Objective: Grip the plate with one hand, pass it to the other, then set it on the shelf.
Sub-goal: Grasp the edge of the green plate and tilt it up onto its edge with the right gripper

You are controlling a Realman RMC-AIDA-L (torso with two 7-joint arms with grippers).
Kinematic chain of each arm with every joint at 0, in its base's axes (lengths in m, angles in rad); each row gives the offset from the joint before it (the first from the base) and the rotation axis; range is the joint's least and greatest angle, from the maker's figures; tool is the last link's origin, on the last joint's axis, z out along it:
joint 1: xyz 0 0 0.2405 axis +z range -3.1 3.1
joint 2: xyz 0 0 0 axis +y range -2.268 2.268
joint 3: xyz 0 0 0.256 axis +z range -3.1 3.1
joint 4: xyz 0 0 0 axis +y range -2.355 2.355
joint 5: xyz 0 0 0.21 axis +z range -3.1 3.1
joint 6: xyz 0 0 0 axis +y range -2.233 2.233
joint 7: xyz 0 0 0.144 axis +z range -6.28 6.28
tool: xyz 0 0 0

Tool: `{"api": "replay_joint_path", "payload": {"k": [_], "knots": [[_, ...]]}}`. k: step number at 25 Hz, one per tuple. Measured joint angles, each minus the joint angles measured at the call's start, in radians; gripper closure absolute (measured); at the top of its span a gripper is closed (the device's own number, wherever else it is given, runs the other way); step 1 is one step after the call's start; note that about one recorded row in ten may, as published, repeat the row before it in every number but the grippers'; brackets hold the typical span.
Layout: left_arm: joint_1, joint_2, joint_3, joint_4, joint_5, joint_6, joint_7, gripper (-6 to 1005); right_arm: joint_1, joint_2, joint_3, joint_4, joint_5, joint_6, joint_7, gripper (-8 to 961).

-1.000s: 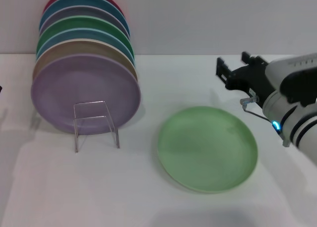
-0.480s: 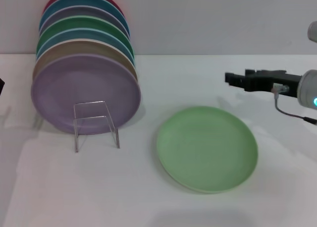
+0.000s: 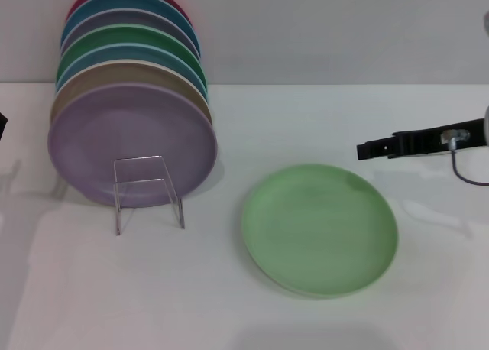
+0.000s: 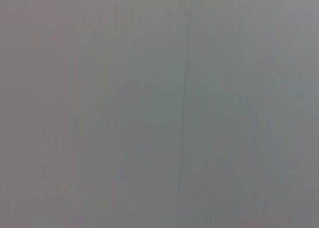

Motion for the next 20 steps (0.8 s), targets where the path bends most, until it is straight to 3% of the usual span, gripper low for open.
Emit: {"api": "replay_joint_path", "payload": {"k": [7, 20], "knots": [[-0.002, 0.002, -0.007, 0.0, 0.0, -0.003, -0.001, 230, 0.036, -0.009, 0.021, -0.026, -0.095, 0.066, 0.063, 333], [0.001, 0.013, -0.022, 0.001, 0.0, -0.009, -0.002, 230, 0.058, -0.009, 0.019, -0.146, -0.103, 0.068, 0.056, 332]]}}
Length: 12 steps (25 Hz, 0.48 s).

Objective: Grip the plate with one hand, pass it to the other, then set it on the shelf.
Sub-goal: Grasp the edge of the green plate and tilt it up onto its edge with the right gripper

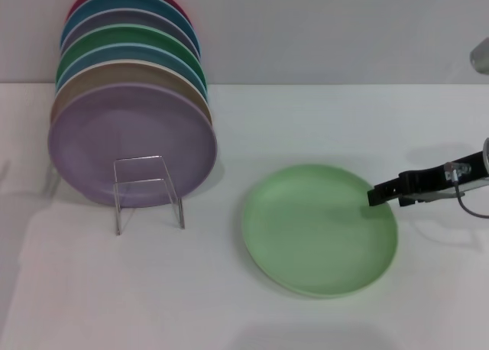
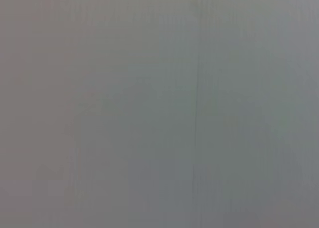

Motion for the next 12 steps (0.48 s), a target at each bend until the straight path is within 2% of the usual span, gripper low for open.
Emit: {"api": "replay_joint_path", "payload": {"k": [12], "knots": [[-0.005, 0.008, 0.0, 0.001, 0.0, -0.004, -0.003, 231, 0.005, 0.001, -0.002, -0.044, -0.029, -0.004, 0.002, 338]]}}
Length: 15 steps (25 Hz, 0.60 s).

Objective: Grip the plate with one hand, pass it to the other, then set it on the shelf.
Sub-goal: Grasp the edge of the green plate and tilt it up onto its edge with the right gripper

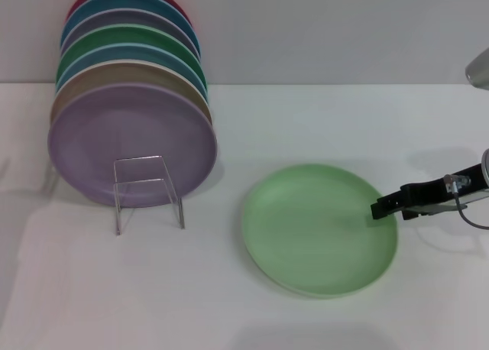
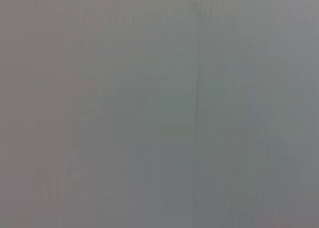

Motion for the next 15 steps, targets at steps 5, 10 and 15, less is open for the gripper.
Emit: {"api": "replay_joint_path", "payload": {"k": [5, 10, 15], "knots": [[-0.002, 0.001, 0.0, -0.001, 0.0, 0.0, 0.0, 231, 0.004, 0.003, -0.001, -0.022, -0.008, -0.018, -0.003, 338], [-0.003, 0.001, -0.001, -0.001, 0.0, 0.0, 0.0, 232, 0.022, 0.003, -0.005, -0.074, -0.008, -0.048, -0.011, 337], [-0.013, 0.001, -0.002, 0.008, 0.0, 0.0, 0.0, 232, 0.036, 0.003, -0.005, -0.094, -0.009, -0.05, -0.015, 338]]}}
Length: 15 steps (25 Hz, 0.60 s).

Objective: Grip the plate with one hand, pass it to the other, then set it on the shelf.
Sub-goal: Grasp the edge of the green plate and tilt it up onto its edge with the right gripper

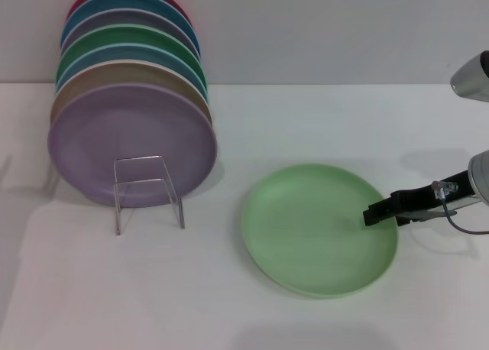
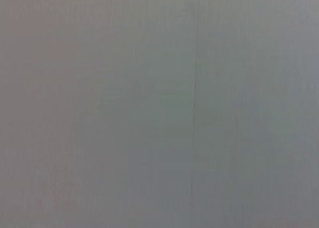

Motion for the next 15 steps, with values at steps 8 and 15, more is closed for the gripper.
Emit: {"api": "replay_joint_path", "payload": {"k": [8, 15], "knots": [[-0.013, 0.0, -0.009, 0.005, 0.0, -0.014, 0.0, 233, 0.003, 0.0, 0.001, -0.001, 0.0, 0.007, 0.0, 337], [-0.021, 0.0, -0.014, 0.005, 0.0, -0.02, 0.0, 233, 0.003, 0.0, 0.001, -0.002, -0.006, 0.009, 0.0, 343]]}}
